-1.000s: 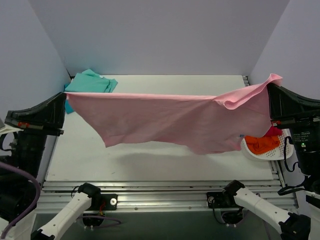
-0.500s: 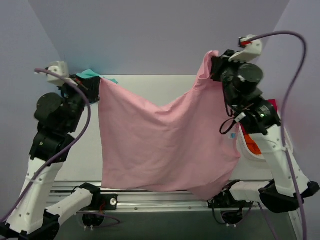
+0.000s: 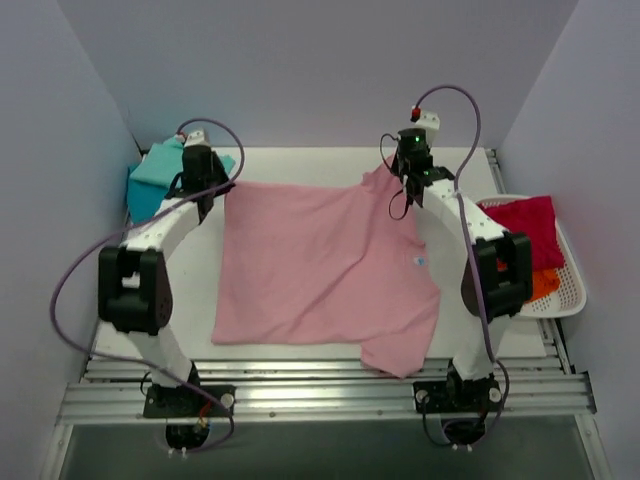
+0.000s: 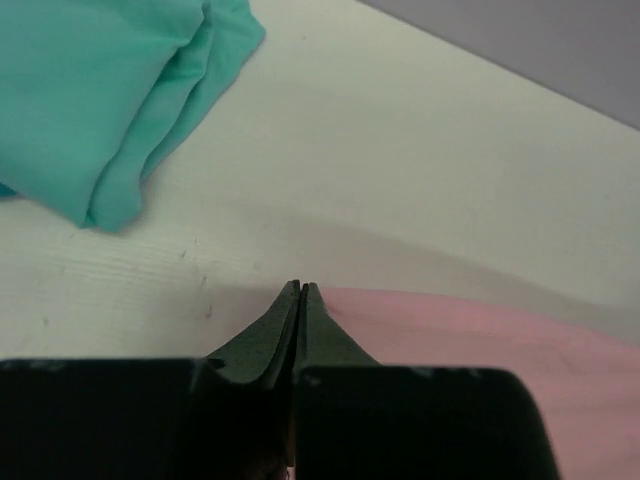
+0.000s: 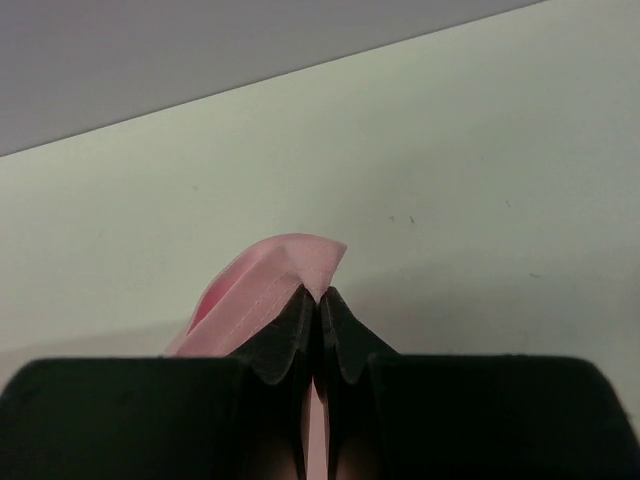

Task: Fold and stack the t-shirts
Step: Flatten out the tshirt

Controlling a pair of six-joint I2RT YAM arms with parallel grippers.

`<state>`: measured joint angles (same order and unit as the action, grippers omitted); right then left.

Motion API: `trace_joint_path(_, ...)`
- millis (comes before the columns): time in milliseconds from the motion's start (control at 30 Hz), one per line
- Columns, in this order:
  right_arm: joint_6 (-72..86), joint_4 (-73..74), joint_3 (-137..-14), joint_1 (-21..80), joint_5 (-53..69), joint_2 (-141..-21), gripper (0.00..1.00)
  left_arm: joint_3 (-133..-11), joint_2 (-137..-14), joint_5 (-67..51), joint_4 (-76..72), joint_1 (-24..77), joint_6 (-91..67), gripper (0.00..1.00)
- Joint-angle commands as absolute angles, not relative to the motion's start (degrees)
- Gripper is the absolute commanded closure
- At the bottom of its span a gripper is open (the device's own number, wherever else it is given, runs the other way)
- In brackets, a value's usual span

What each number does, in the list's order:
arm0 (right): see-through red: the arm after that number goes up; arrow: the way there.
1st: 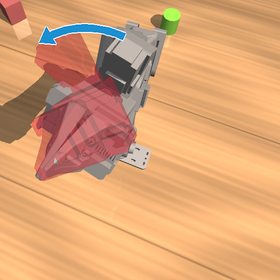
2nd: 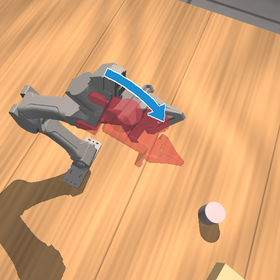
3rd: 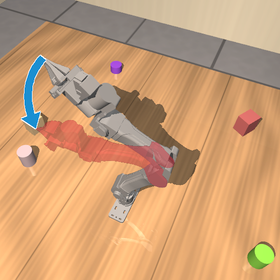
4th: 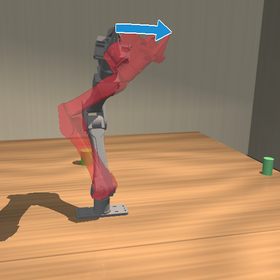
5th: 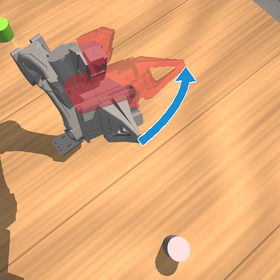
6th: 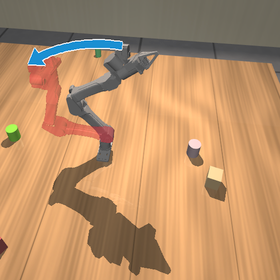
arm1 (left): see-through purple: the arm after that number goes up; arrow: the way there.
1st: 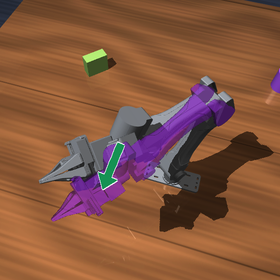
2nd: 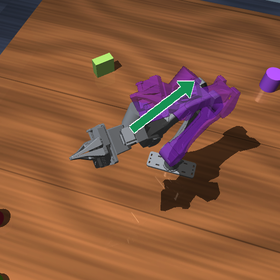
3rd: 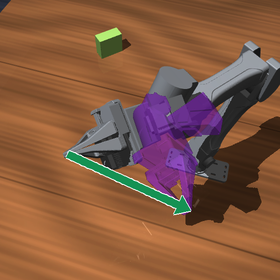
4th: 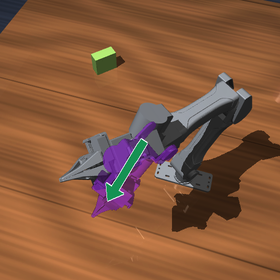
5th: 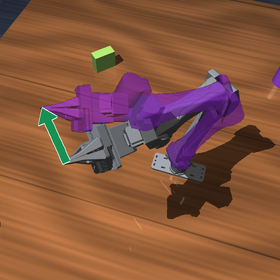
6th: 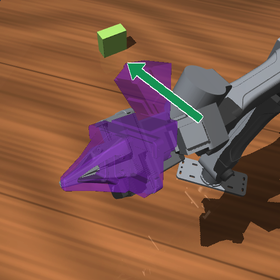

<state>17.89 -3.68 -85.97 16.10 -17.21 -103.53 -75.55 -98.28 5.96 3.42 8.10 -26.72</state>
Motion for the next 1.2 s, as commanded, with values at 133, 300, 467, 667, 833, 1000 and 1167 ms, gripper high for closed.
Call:
trace_joint_path(133, 18.4, -10.3, -107.9, 13.7, -16.1, -128.7, 1.00, -94.8, -121.6, 3.1, -5.0, 7.0, -24.5, 0.98)
trace_joint_path(300, 19.3, -9.6, -123.1, 11.9, -15.6, -140.3, 0.17, -111.4, -134.4, 1.8, 2.0, 5.1, -25.6, 0.98)
trace_joint_path(467, 17.5, -12.2, -132.7, 11.4, -18.4, -145.9, 0.00, -119.8, -138.3, 5.4, 6.1, 4.5, -27.1, 0.43)
trace_joint_path(667, 15.8, -14.8, -127.6, 12.0, -21.6, -137.5, 0.00, -113.9, -128.5, 14.5, 4.4, 3.8, -27.9, 0.06)
trace_joint_path(833, 15.9, -17.9, -108.2, 13.2, -27.0, -120.8, 0.00, -106.8, -117.2, 18.5, 3.9, 3.9, -27.3, 0.06)
trace_joint_path(1000, 21.7, -17.5, -90.3, 13.3, -27.3, -107.2, 0.02, -92.9, -108.2, 13.8, -1.6, 5.8, -27.2, 0.06)
trace_joint_path(1167, 25.0, -22.1, -75.1, 13.3, -20.6, -100.2, 0.89, -87.1, -108.4, 7.6, -6.0, 8.4, -27.4, 0.01)
